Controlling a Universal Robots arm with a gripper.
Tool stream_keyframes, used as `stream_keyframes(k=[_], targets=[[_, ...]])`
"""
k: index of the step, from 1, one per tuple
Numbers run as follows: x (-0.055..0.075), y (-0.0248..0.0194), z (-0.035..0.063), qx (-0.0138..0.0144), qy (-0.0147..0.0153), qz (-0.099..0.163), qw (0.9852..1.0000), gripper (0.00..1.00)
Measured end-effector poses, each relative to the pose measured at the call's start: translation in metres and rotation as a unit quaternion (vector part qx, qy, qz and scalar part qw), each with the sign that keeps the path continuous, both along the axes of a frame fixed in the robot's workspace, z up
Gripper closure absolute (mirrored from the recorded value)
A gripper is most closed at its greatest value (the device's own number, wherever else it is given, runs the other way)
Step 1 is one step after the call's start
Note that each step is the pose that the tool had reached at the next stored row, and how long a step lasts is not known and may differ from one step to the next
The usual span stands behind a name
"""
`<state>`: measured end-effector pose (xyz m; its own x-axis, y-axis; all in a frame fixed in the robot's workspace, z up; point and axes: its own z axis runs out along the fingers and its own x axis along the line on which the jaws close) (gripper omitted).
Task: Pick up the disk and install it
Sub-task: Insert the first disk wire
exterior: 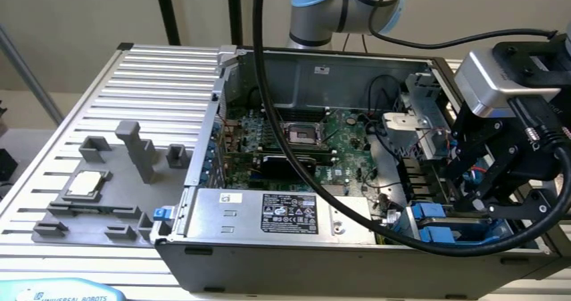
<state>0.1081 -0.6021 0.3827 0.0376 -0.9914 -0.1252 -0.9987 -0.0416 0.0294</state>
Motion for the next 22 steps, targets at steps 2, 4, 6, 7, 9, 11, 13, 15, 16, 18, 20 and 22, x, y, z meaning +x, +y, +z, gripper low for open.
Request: stream_keyframes(k=[2,4,6,7,9,11,13,15,16,18,20,22], targets=[[0.0,0.0,0.0,0.0,0.0,0.0,1.0,0.54],[0.002,-0.0001,0.0003,-0.0001,0.0,0.0,1.0,0.54],[0.006,0.0,0.0019,0.0,0.0001,0.0,1.0,0.54],[0.008,0.0001,0.0033,0.0,0.0001,0.0,1.0,0.56],[0.013,0.0001,0.0065,0.0,0.0002,0.0,1.0,0.62],[0.021,0.0002,0.0086,0.0001,0.0004,0.0,1.0,0.69],[0.03,0.0003,0.0098,0.0002,0.0008,0.0,1.0,0.75],[0.038,0.001,0.0099,0.0002,0.0008,0.0,1.0,0.75],[0.042,0.0021,0.0099,0.0002,0.0008,0.0,1.0,0.75],[0.046,0.0061,0.0083,0.0003,0.0009,0.0,1.0,0.75],[0.047,0.0107,0.0047,0.0001,0.0008,0.0,1.0,0.75],[0.048,0.0151,0.0011,0.0001,0.0008,0.001,1.0,0.75]])
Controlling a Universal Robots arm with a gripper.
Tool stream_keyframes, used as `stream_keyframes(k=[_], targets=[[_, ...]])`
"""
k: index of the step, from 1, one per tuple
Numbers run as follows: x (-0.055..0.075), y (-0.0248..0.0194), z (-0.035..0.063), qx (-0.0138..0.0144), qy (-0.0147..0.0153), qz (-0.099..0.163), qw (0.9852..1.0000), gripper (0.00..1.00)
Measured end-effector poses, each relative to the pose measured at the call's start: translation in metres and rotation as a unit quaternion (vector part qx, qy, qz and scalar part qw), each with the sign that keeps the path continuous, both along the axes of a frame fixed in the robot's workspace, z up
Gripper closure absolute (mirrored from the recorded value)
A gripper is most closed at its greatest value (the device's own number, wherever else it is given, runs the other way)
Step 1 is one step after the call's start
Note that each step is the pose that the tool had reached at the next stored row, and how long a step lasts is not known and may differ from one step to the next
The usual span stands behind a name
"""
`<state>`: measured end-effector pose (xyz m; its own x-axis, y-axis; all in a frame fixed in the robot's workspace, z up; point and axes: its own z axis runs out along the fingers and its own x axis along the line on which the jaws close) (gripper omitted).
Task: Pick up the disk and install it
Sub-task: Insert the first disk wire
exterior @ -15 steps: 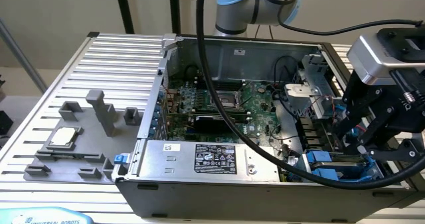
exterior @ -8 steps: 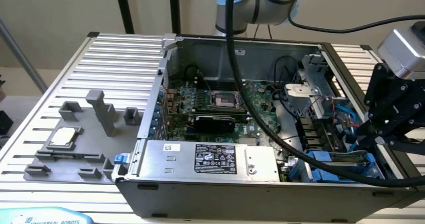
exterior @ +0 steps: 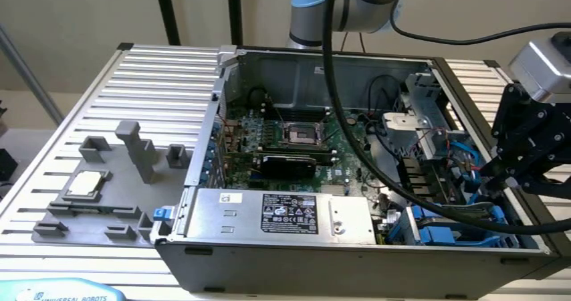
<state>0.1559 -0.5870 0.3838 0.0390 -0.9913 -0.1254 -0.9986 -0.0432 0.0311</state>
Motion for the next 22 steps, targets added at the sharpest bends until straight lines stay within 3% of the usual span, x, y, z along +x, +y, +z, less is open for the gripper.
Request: stream_keyframes(k=[3,10,15,19,22], targets=[[0.002,0.0063,-0.0054,-0.0007,0.0,0.001,1.0,0.75],[0.008,0.0099,-0.0169,-0.0104,0.0,0.002,0.9999,0.75],[0.008,0.0139,-0.0254,-0.0114,0.0,0.005,0.9999,0.75],[0.006,0.0185,-0.0268,-0.0116,0.0,0.006,0.9999,0.73],[0.001,0.0202,-0.0273,-0.0116,0.0,0.008,0.9999,0.55]])
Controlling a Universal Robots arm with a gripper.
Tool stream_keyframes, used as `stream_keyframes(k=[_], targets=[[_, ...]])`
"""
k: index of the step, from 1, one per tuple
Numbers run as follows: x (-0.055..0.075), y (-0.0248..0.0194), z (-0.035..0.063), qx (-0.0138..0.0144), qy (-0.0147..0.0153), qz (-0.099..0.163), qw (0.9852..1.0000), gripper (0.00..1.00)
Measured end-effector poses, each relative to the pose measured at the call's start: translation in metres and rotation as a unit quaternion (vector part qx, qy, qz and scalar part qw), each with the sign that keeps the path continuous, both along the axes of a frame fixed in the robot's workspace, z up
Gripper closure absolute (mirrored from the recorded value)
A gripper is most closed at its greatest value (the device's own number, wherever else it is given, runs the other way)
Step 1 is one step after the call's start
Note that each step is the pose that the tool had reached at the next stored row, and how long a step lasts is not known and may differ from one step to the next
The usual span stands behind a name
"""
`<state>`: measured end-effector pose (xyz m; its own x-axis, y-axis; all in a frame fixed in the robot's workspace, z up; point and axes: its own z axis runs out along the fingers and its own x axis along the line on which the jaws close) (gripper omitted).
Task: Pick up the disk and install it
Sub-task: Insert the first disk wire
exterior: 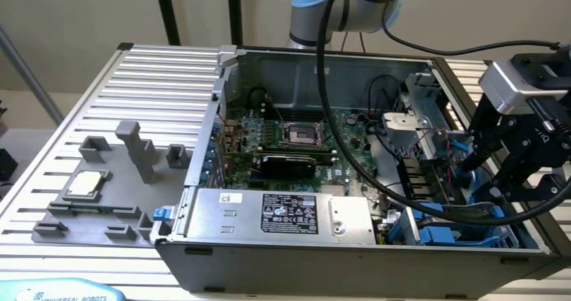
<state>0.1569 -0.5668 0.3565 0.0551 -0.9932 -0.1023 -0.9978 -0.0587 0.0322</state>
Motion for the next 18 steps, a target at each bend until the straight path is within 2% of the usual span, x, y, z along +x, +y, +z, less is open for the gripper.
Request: stream_keyframes(k=[2,3,4,5,12,14,16,18], targets=[[-0.005,0.0,-0.0001,0.0,0.0,0.001,1.0,0.55],[-0.006,-0.0003,-0.0001,0.0,0.0,0.001,1.0,0.49],[-0.007,-0.0015,-0.0001,0.0,0.0,0.001,1.0,0.49],[-0.008,-0.0039,-0.0001,-0.0001,0.0,0.001,1.0,0.49],[-0.008,-0.0347,-0.0002,0.0002,0.0,0.001,1.0,0.49],[-0.007,-0.0394,-0.0001,0.0008,0.0,0.001,1.0,0.49],[-0.005,-0.0413,0.0005,0.0027,0.0,0.001,1.0,0.49],[-0.002,-0.042,0.005,0.0057,0.0001,0.002,1.0,0.49]])
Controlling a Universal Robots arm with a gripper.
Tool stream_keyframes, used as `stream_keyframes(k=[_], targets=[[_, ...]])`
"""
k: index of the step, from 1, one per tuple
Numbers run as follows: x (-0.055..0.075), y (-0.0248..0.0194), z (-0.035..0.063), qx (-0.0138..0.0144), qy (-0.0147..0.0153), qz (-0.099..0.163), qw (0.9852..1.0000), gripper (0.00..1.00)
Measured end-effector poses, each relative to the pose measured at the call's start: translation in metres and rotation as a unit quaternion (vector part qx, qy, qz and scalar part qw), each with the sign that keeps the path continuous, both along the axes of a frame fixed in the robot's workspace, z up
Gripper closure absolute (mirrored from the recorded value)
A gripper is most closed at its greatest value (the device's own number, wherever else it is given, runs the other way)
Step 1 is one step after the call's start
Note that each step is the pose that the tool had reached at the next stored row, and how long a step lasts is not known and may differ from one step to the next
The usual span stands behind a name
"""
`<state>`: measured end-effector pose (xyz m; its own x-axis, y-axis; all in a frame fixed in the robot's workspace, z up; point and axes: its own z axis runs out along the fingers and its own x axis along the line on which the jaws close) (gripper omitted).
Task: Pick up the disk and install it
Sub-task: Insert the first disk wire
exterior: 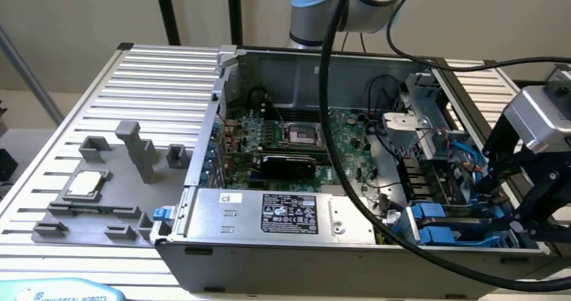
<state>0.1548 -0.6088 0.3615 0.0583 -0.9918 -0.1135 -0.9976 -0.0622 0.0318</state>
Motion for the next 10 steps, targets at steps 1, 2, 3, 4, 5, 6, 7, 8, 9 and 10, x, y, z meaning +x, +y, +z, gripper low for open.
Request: stream_keyframes(k=[1,2,3,4,5,6,7,8,9,10], targets=[[0.001,-0.0002,0.0032,0.0011,0.0001,0.0,1.0,0.49],[0.003,-0.0004,0.007,0.0023,0.0004,0.0,1.0,0.49],[0.004,-0.0007,0.0107,0.0031,0.0007,0.0,1.0,0.49],[0.005,-0.0009,0.014,0.0039,0.001,0.001,1.0,0.49],[0.006,-0.0012,0.0153,0.0044,0.0015,0.001,1.0,0.49],[0.006,-0.0016,0.0155,0.0045,0.0019,0.001,1.0,0.49],[0.007,-0.002,0.0155,0.0045,0.0022,0.002,1.0,0.49],[0.008,-0.0022,0.0154,0.0045,0.0024,0.004,1.0,0.49],[0.009,-0.0023,0.0147,0.0047,0.0026,0.006,1.0,0.49],[0.009,-0.0023,0.0135,0.0046,0.0028,0.009,0.9999,0.49]])
